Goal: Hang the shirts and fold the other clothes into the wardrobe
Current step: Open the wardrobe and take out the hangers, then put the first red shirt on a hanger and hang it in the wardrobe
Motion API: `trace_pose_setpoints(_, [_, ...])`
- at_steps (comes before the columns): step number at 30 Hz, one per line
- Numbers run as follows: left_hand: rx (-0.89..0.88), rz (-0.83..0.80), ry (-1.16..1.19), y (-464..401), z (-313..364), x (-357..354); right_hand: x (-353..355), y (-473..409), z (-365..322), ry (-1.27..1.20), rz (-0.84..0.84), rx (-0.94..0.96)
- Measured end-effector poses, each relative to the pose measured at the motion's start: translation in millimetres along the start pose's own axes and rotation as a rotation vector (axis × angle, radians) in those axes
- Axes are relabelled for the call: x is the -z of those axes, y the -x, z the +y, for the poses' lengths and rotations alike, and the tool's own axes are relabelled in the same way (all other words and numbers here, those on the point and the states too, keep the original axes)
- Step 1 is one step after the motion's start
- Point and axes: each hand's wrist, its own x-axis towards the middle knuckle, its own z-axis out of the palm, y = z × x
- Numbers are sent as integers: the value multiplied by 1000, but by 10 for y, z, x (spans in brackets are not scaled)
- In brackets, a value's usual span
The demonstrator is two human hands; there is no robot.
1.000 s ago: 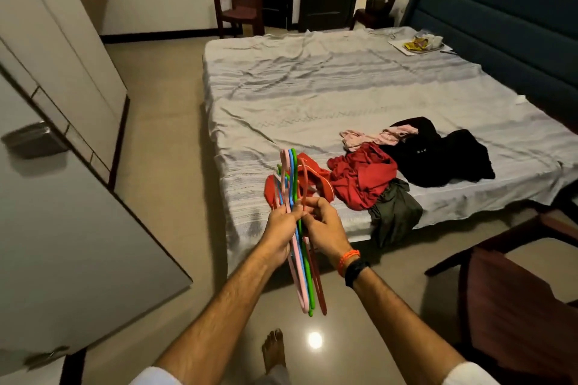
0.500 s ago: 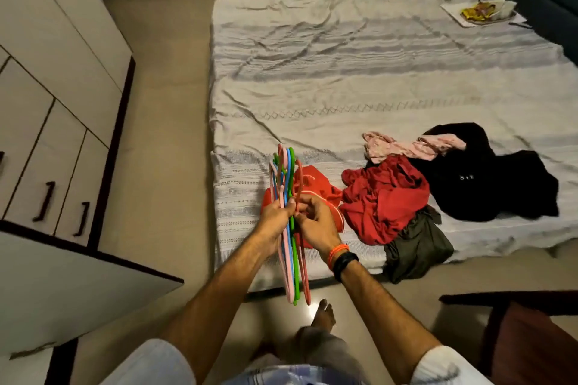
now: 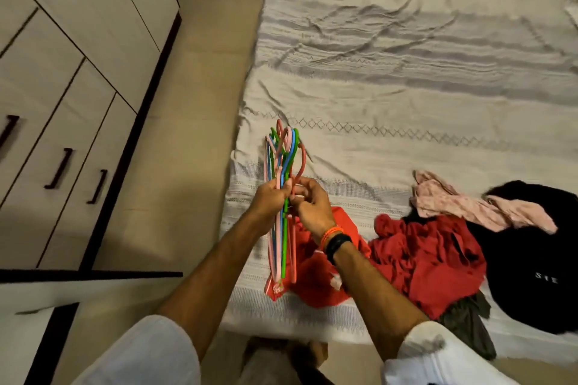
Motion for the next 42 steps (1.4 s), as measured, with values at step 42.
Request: trace_pose_setpoints(42, [241,19,-485,-2349,-736,22,189,-2427,1033,816,66,-233])
